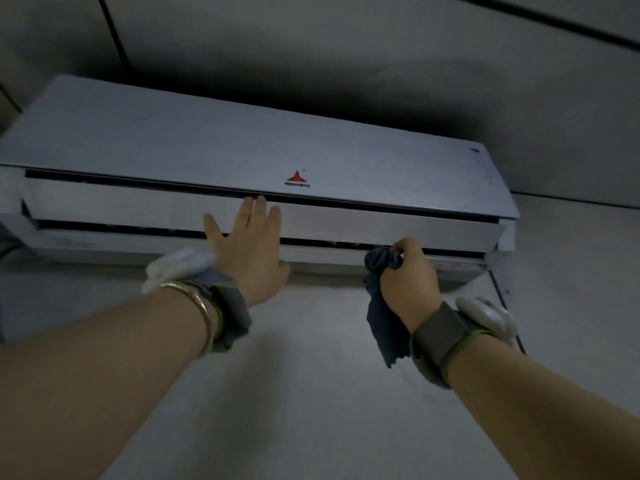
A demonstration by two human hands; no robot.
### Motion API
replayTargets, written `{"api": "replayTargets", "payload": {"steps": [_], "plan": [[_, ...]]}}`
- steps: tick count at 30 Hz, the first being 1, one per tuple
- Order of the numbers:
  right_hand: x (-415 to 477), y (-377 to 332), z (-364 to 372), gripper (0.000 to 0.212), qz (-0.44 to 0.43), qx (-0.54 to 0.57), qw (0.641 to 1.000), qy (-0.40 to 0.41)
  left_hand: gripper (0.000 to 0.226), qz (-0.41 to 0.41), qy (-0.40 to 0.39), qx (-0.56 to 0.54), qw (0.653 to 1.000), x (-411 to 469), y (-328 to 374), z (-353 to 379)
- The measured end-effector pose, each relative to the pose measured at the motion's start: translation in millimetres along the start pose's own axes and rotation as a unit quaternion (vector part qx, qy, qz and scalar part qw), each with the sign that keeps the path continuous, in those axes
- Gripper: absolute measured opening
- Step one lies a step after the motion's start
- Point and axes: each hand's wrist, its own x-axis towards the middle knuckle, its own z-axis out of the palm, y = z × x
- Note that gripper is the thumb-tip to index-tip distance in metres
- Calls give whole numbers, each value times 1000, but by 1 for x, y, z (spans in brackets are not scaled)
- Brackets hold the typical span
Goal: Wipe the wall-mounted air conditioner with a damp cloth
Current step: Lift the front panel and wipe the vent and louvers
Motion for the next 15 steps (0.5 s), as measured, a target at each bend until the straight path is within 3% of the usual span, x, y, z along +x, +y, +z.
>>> {"api": "replayTargets", "payload": {"steps": [5,9,11,15], "plan": [[20,1,-2,22,-3,14,1000,11,76,-35,23,-9,999,26,-25,0],[30,-1,14,25,17,169,985,-12,78,-51,23,-12,998,46,-44,10],[35,-6,27,38,9,214,977,-11,77,-61,27,-17,998,51,-52,19],[62,-28,39,35,-35,213,970,112,67,-31,130,8,991,46,-58,42]]}}
